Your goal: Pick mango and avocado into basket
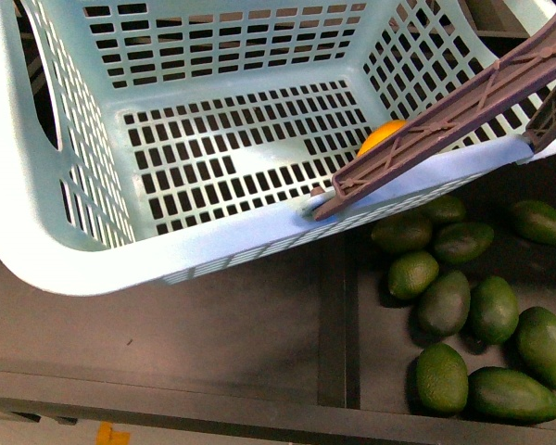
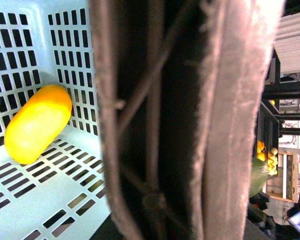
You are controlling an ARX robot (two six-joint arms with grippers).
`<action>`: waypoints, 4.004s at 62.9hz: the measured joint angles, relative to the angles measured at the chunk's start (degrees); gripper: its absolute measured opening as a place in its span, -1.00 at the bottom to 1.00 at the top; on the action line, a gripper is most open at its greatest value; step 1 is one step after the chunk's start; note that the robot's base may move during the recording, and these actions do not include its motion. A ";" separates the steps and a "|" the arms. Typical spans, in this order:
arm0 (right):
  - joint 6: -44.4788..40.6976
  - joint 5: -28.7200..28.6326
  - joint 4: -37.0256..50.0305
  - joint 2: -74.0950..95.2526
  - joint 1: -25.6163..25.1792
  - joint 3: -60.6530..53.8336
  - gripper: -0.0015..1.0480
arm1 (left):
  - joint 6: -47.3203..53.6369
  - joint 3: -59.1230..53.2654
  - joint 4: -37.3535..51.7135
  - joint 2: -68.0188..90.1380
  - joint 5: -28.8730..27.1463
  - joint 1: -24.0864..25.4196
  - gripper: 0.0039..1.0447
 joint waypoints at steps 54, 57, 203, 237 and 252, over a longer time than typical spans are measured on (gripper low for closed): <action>10.23 25.29 3.04 15.58 37.16 12.72 0.24 | 0.00 0.00 0.00 0.00 -0.02 0.00 -0.73; 10.38 25.51 3.08 16.20 37.31 12.90 0.24 | 0.00 0.00 0.00 0.00 -0.02 0.00 -0.73; 2.43 25.22 -10.40 -53.48 22.40 -29.97 -0.96 | 0.04 -0.02 -0.02 0.02 -0.04 -0.07 -0.73; 2.43 25.22 -21.59 -64.85 22.40 -29.97 -0.96 | 0.04 -0.02 -0.02 0.02 -0.07 -0.07 -0.73; 2.43 25.18 -30.71 -72.06 22.40 -29.97 -0.96 | 0.04 -0.02 -0.02 0.02 -0.04 -0.07 -0.73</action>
